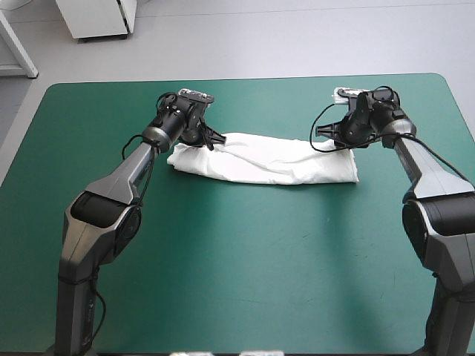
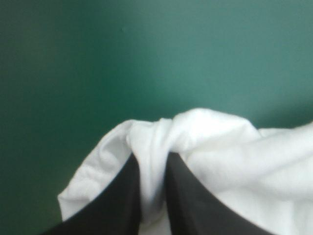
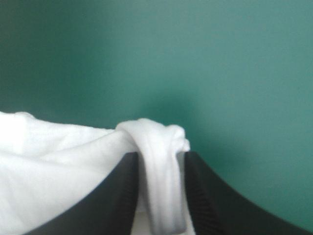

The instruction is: Fold the cloth

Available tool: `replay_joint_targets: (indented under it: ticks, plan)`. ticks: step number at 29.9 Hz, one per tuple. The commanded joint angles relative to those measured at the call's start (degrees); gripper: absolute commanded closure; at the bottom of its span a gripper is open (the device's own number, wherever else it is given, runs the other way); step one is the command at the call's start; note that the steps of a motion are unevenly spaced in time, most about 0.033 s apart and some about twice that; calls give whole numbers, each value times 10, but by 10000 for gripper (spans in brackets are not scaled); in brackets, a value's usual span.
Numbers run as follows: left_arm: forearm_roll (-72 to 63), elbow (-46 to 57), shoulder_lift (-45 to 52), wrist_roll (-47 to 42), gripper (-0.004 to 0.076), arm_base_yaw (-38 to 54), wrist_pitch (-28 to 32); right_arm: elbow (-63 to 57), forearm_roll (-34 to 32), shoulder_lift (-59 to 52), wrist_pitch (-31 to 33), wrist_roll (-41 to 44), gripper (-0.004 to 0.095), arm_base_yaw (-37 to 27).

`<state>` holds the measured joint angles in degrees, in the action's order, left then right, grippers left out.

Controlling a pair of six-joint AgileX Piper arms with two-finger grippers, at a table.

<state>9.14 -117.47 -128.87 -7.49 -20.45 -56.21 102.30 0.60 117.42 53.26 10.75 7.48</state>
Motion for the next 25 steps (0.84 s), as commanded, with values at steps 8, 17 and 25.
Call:
replay_joint_targets:
  ticks: [8, 17, 25]
  plan:
    - [9, -125, 74, -2, 193, 1, -69, 19, 20, -99, 1, -8, 350, -8]
    - [-111, -133, 103, 36, 562, -2, -116, 19, 23, -148, 39, -8, 355, -35]
    - [-242, -133, 97, 104, 734, -54, -86, 19, 64, -153, 59, -24, 355, -74]
